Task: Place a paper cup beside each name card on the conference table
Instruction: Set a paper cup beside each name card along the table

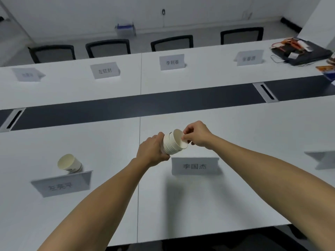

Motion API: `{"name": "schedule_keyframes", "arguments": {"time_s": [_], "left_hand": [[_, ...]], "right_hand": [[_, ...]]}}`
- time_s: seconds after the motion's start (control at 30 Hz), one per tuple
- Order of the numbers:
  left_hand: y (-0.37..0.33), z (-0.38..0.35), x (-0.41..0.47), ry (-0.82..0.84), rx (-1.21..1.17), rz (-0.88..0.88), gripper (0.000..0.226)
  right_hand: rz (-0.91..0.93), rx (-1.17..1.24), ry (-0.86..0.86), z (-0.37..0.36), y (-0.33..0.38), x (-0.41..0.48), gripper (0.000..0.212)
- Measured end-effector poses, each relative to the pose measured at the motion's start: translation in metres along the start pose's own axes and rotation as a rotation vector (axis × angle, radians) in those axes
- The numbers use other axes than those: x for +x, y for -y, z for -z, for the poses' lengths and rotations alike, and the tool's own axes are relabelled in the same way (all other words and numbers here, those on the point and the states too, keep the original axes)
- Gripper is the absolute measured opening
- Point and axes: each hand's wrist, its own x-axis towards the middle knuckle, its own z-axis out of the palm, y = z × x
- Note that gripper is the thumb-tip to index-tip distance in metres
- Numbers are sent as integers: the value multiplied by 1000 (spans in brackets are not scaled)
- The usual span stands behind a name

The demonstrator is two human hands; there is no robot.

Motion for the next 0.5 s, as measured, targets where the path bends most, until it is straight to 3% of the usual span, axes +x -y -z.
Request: {"name": "schedule_keyframes", "arguments": {"time_s": [0.1,0.3,0.5], "left_hand": [[10,-8,-3,31,-22,56,56],[28,-25,-3,76,-46,120,58],[36,-40,-2,120,-77,126,57]], "right_hand": [[-39,51,-15,3,-7,9,7],[-204,142,-272,31,-39,36,8],[-407,46,-224,9,-91,46,10]]}}
